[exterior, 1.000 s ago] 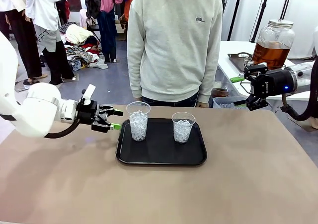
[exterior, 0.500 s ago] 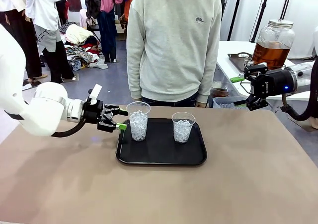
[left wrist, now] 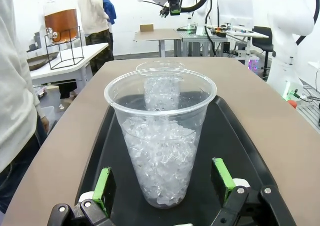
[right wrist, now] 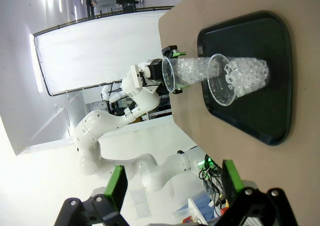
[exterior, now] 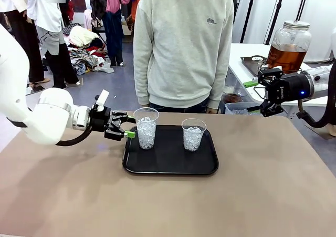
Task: Pour the drink into the iced cup.
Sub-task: Pick up the iced cup indicated by the human and present it to them.
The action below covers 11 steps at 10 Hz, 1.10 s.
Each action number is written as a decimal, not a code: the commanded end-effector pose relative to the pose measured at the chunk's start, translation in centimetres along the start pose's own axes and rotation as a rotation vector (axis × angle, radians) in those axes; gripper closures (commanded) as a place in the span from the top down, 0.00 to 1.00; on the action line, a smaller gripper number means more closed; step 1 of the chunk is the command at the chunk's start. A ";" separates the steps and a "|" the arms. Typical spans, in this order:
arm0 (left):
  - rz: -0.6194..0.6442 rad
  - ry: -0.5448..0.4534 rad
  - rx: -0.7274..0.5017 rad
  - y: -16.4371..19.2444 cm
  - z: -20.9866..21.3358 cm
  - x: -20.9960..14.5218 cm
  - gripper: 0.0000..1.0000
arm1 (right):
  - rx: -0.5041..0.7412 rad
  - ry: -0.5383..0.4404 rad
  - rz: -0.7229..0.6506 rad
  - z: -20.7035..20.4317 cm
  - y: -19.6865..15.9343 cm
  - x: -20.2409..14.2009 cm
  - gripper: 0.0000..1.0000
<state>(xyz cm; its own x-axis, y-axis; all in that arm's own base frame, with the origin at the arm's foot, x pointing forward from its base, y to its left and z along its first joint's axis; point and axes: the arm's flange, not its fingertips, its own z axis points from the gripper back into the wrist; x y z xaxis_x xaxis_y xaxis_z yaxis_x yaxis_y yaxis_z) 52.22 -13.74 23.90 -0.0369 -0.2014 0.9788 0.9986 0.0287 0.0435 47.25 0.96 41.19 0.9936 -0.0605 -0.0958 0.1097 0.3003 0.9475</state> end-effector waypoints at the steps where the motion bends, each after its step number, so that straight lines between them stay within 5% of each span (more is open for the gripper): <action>1: 0.009 -0.006 0.016 0.6 -1.2 -0.1 1.00 | 0.002 -0.001 0.000 0.0 0.1 0.0 1.00; 11: 0.065 -0.009 0.026 0.6 -4.6 0.3 1.00 | 0.002 -0.001 0.000 0.0 0.1 0.0 1.00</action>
<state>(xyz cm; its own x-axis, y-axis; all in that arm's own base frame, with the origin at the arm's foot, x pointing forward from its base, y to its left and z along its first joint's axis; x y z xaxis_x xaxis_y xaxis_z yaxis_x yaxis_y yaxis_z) 52.49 -17.67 23.38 0.0075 -0.1992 0.9799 0.9991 0.0424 0.0009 47.25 0.96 41.19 0.9936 -0.0606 -0.0958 0.1097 0.3003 0.9475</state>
